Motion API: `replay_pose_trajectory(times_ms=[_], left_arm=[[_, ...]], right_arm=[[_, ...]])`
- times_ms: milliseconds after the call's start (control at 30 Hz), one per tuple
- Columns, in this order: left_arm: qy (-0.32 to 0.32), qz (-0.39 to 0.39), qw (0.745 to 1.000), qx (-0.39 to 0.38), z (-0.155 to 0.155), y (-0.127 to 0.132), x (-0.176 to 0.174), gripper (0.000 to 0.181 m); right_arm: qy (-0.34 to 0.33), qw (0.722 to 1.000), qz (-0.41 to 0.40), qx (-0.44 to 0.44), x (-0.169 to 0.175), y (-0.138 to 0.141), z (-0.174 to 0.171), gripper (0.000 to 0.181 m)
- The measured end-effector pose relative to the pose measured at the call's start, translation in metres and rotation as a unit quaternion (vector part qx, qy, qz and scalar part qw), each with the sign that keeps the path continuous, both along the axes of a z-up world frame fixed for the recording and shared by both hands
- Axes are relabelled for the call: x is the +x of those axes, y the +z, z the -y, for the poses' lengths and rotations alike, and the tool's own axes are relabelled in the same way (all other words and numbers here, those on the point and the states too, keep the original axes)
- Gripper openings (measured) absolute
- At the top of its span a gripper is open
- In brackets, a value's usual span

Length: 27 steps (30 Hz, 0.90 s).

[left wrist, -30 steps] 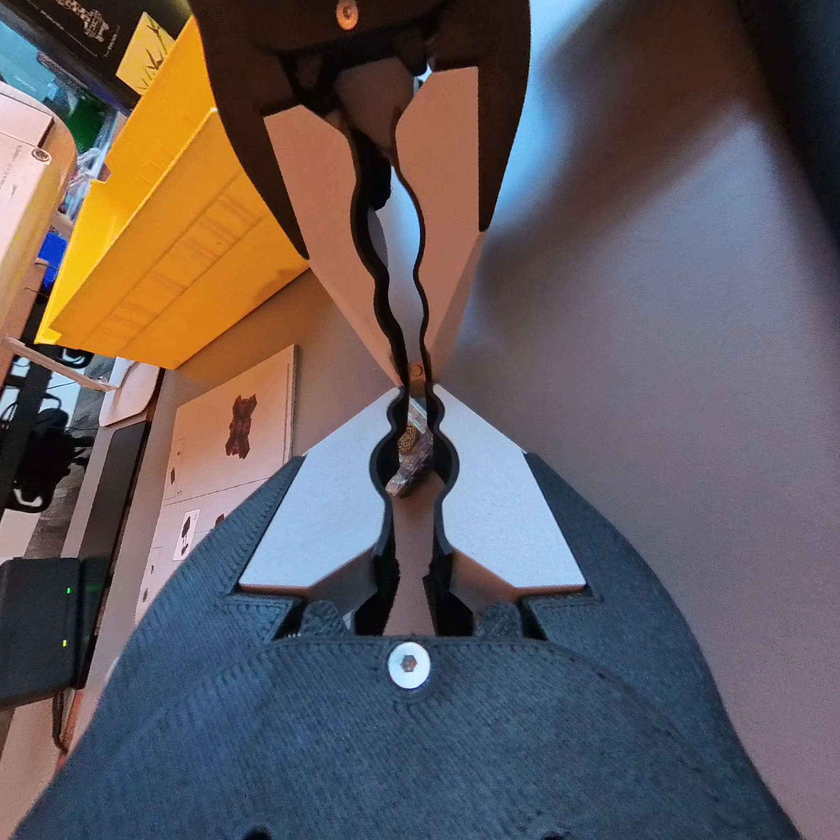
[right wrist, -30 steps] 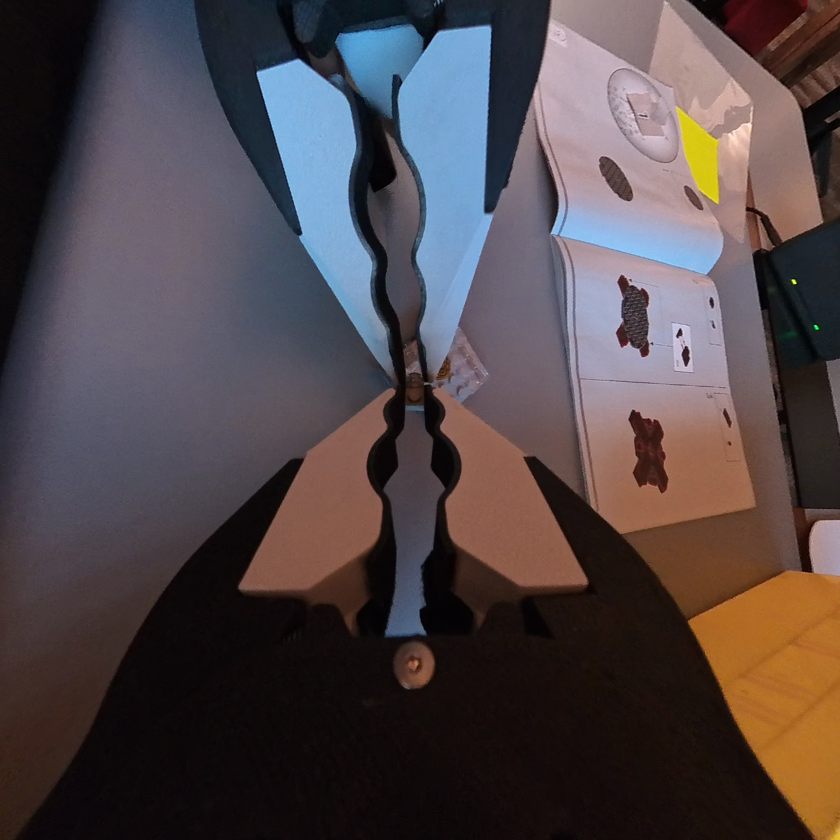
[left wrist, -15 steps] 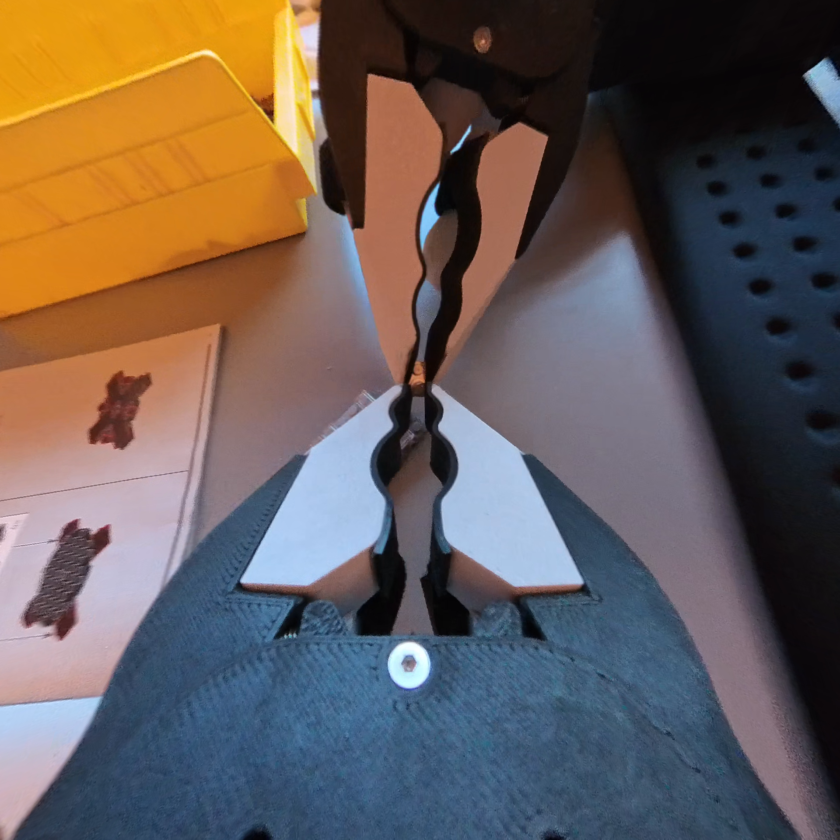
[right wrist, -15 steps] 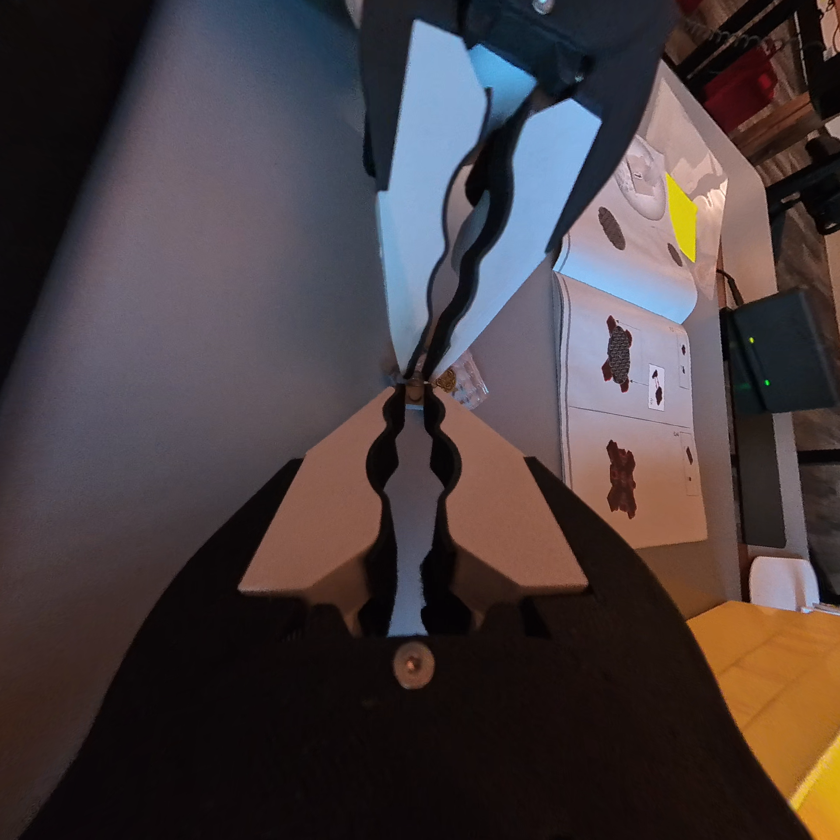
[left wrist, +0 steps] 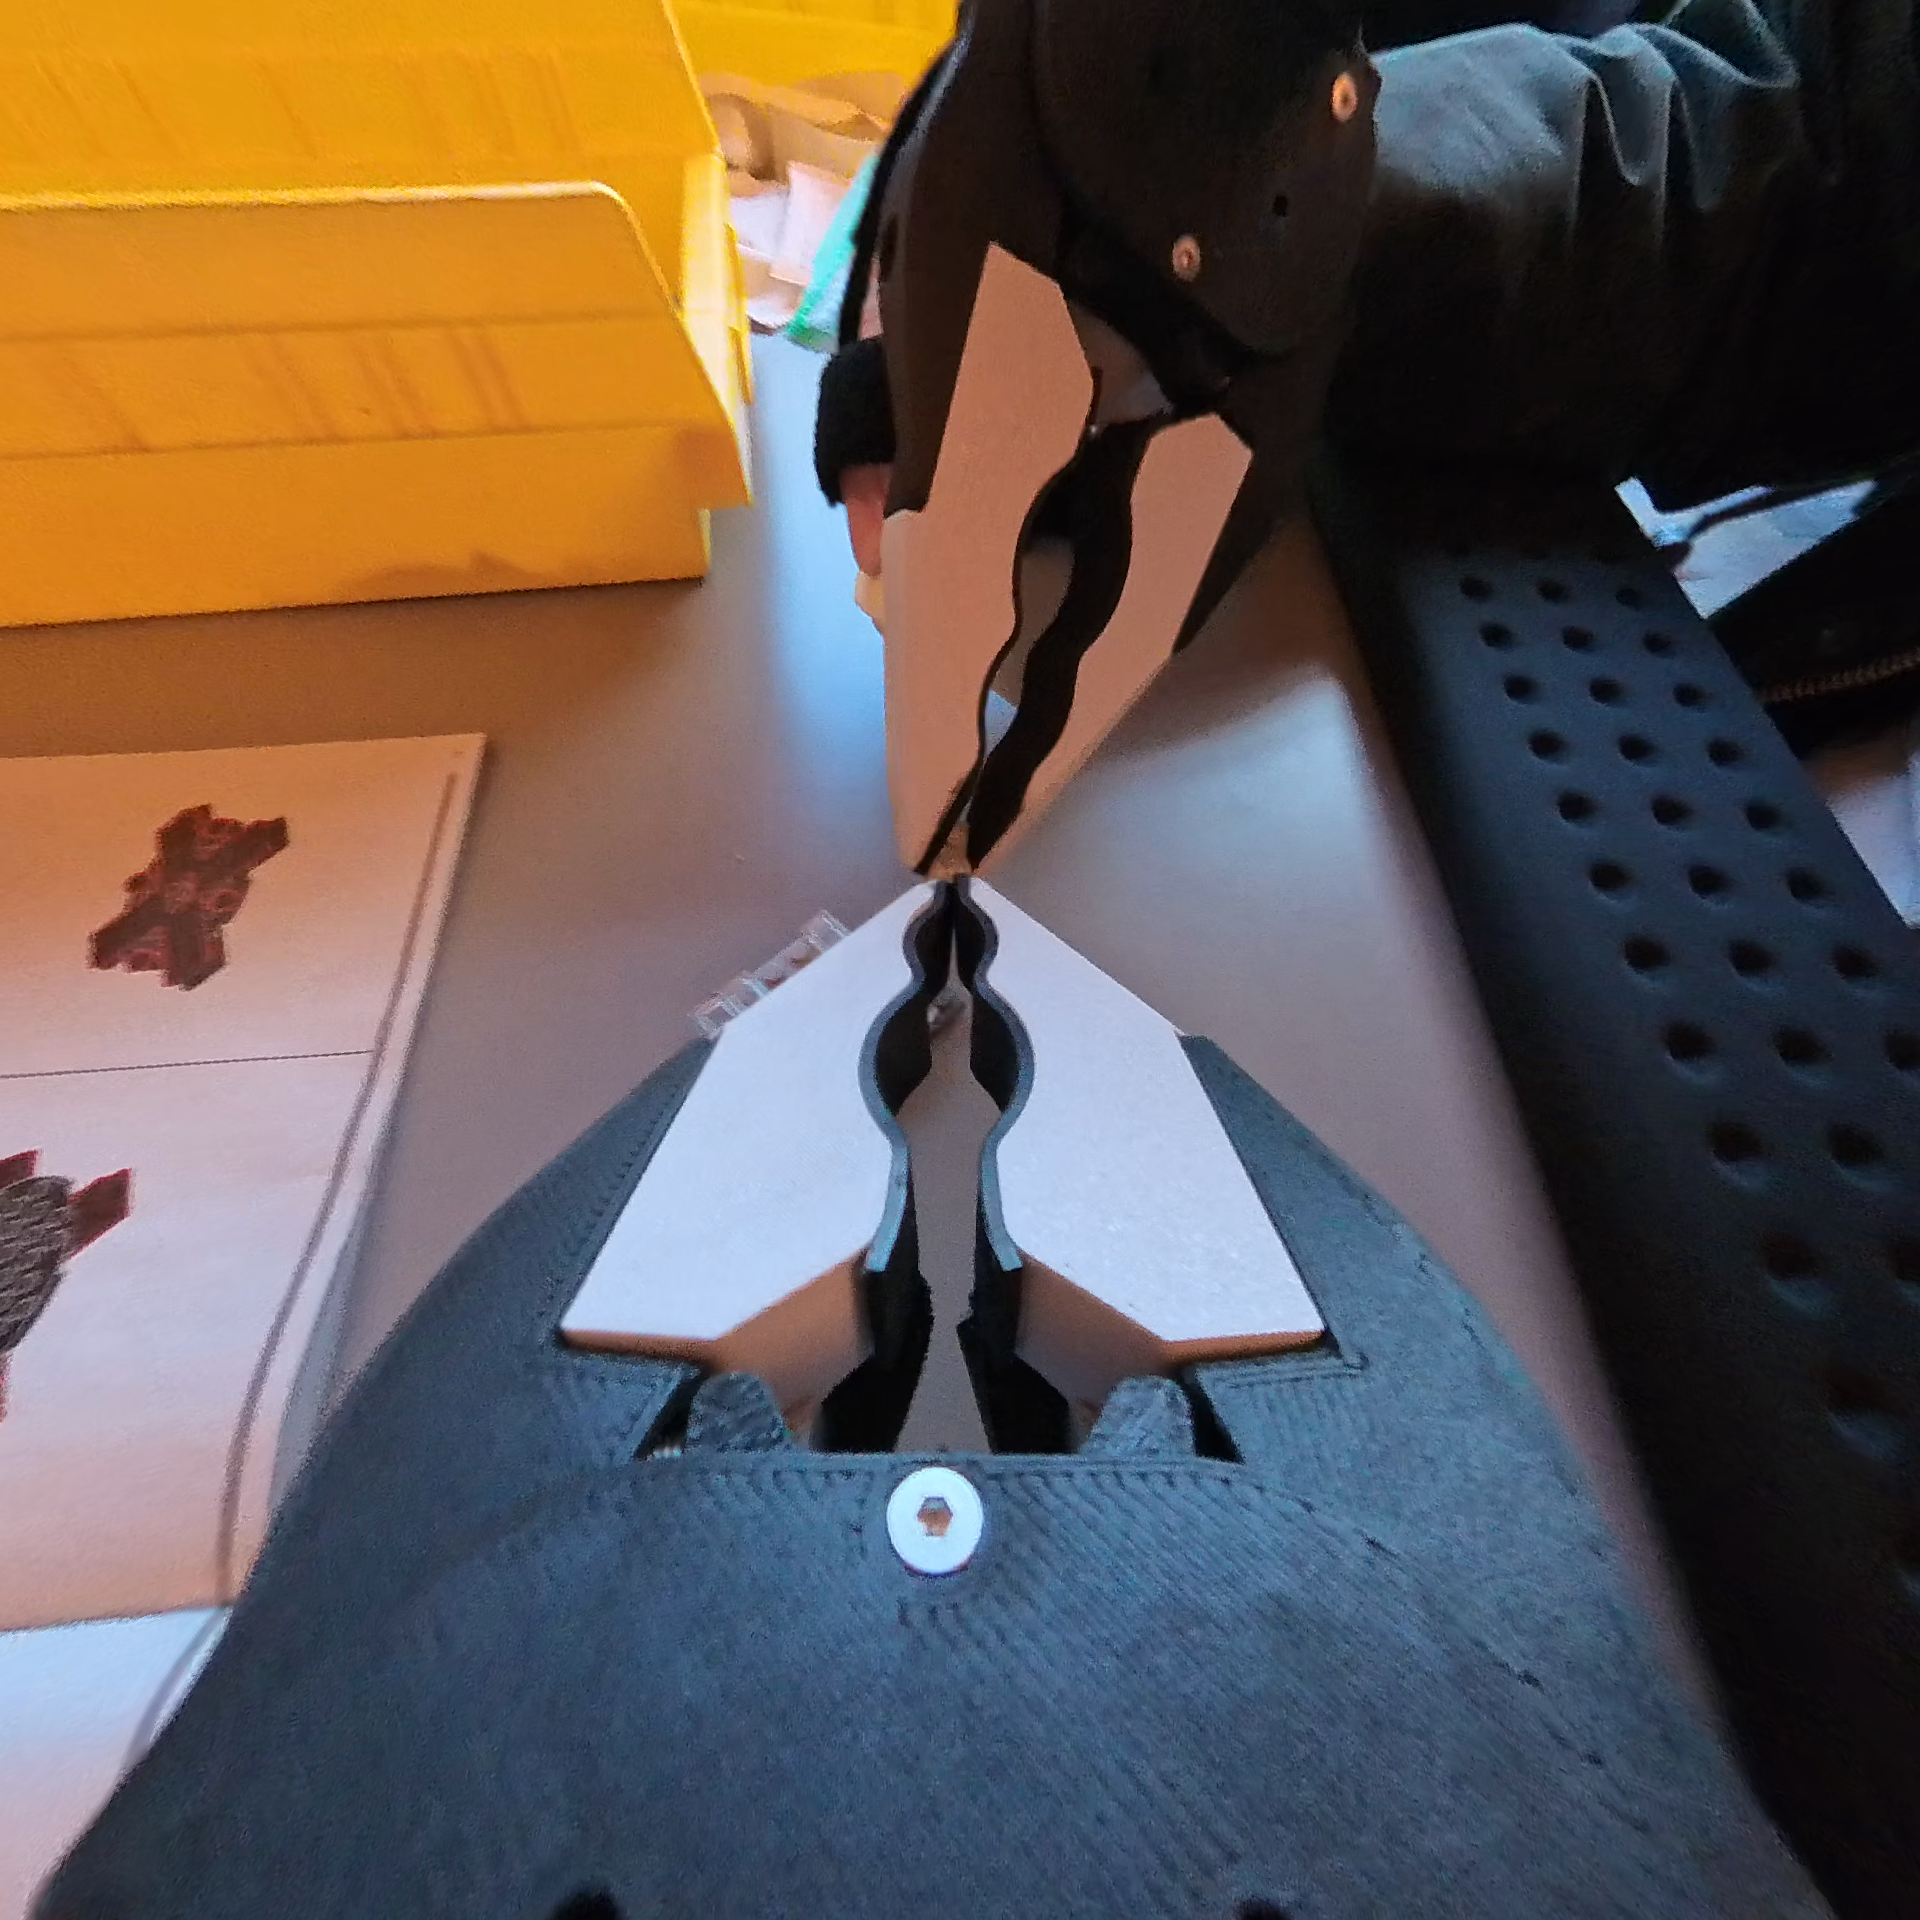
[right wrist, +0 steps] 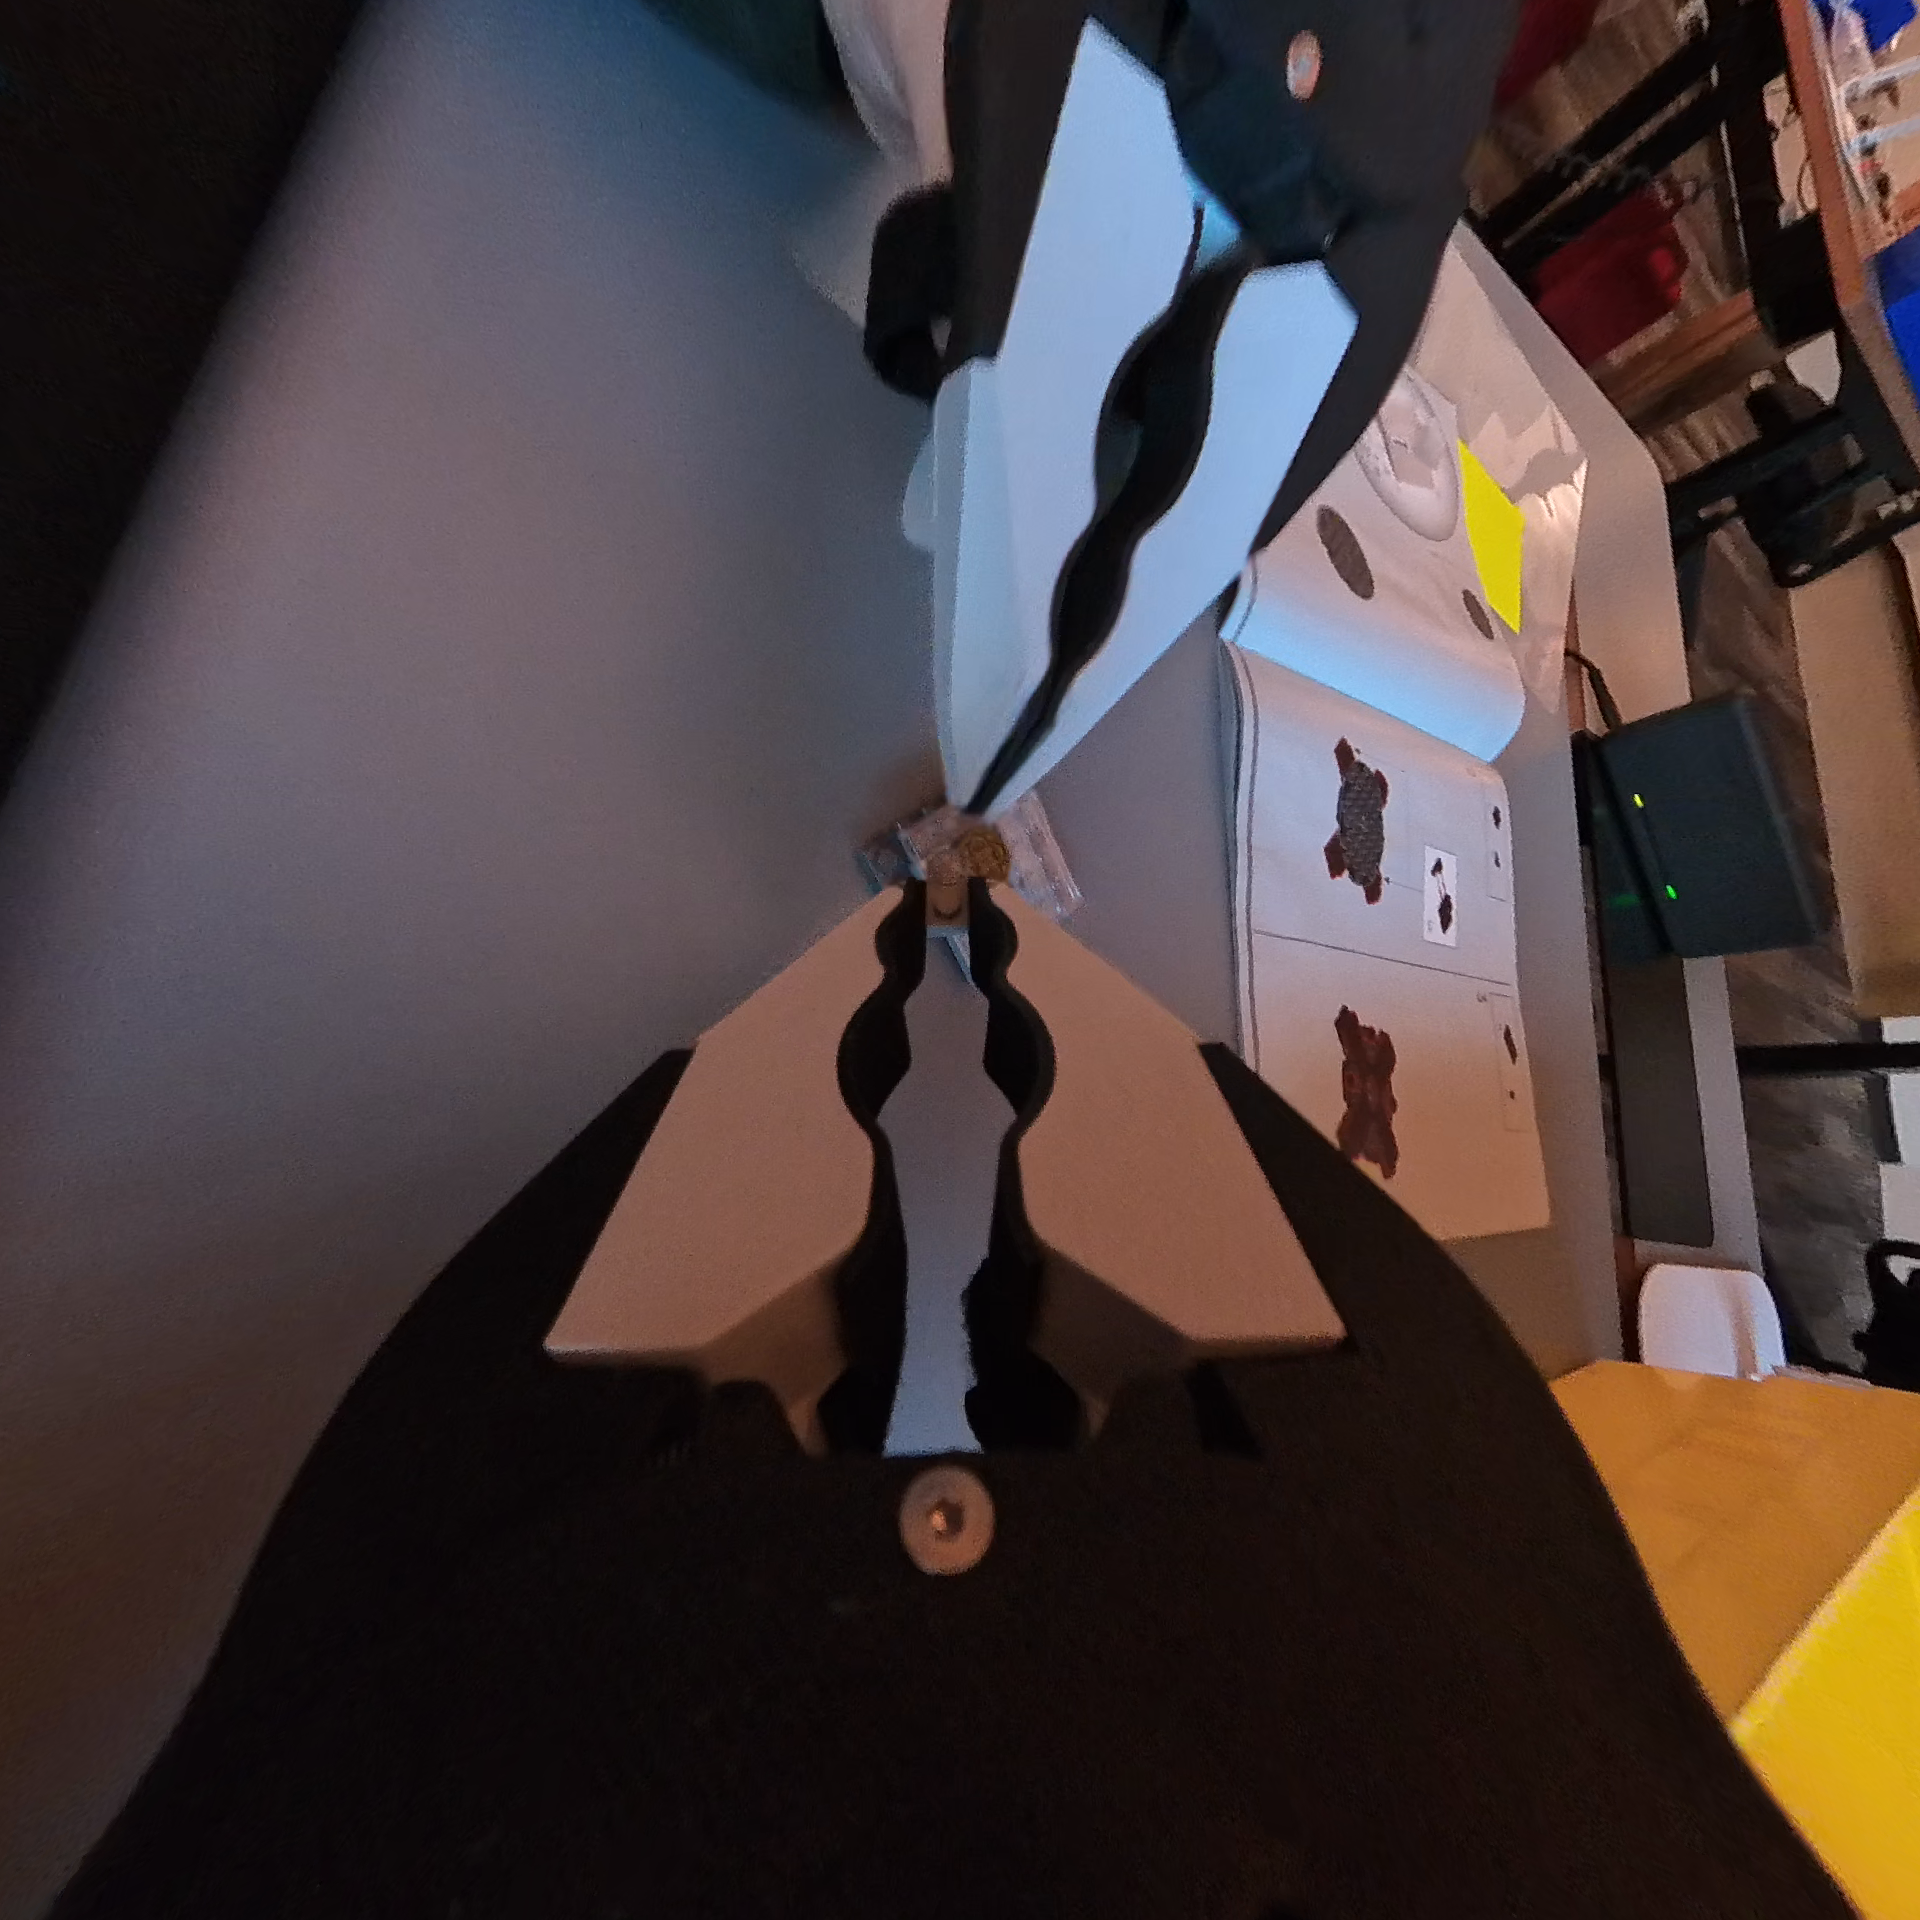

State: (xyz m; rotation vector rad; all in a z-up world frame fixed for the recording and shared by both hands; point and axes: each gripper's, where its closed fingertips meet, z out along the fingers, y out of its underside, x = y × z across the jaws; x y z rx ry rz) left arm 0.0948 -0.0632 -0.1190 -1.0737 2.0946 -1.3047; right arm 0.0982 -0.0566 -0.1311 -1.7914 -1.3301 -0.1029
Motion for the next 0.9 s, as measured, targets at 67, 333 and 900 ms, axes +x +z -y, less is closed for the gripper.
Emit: replay_pose_trajectory(times_ms=[67, 333, 900], left_arm=[[0.015, 0.014, 1.0, 0.004, -0.006, 0.005, 0.002, 0.0], [0.057, 0.072, 0.992, 0.09, -0.006, 0.004, 0.012, 0.005], [0.081, 0.062, 0.984, 0.145, -0.013, -0.008, 0.016, 0.006]], right_arm=[[-0.009, 1.0, -0.002, 0.006, 0.004, 0.001, -0.002, 0.007], [-0.041, 0.999, -0.029, 0.01, 0.004, 0.007, -0.01, 0.007], [-0.09, 0.995, -0.025, -0.014, 0.007, -0.001, -0.017, 0.006]])
